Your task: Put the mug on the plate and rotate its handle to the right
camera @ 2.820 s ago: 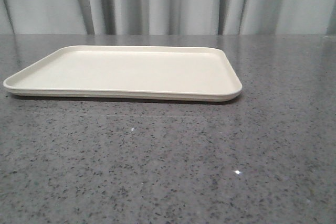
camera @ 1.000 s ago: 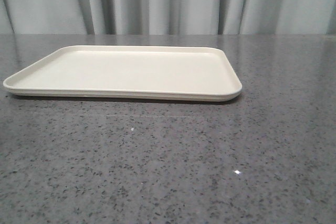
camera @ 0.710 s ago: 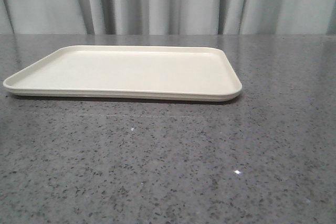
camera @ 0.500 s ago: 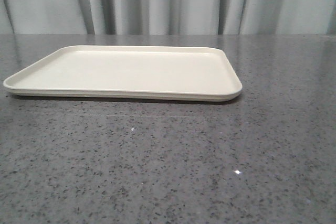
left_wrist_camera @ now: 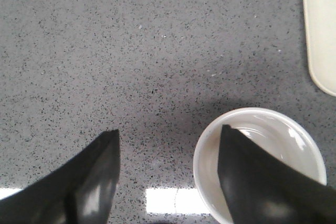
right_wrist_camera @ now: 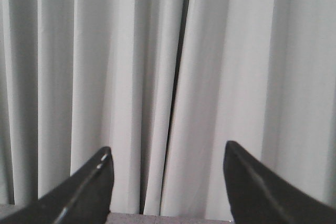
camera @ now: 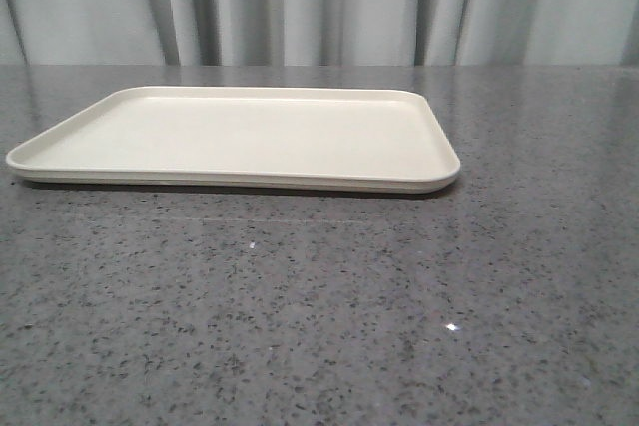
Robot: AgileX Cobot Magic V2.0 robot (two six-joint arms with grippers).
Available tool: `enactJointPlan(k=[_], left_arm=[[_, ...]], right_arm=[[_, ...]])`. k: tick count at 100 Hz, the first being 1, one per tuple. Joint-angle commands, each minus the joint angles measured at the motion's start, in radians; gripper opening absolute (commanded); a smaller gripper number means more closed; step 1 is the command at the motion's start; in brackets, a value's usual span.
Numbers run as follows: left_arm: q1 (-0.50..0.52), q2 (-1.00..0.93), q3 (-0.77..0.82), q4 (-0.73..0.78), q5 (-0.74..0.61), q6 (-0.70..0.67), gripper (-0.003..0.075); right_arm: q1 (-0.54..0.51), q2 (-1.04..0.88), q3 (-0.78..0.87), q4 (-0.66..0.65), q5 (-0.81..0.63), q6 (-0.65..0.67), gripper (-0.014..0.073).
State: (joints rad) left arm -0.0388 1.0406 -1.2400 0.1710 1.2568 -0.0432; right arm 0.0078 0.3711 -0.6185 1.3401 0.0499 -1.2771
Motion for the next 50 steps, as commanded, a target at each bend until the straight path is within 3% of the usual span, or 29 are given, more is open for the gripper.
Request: enactJointPlan(k=[1, 30, 50], left_arm=[[0.003, -0.007, -0.024, 0.019, 0.006, -0.01, 0.0388], [0.003, -0.005, -0.003, -0.011, 0.006, -0.01, 0.0388], [0.003, -0.005, 0.096, -0.011, 0.006, -0.001, 0.0388]], right_arm=[[0.0, 0.016, -0.035, -0.001, -0.007, -0.011, 0.0465], [0.0, 0.016, -0.035, -0.001, -0.004, -0.011, 0.0465], [0.0, 0.016, -0.034, -0.001, -0.003, -0.011, 0.0465]])
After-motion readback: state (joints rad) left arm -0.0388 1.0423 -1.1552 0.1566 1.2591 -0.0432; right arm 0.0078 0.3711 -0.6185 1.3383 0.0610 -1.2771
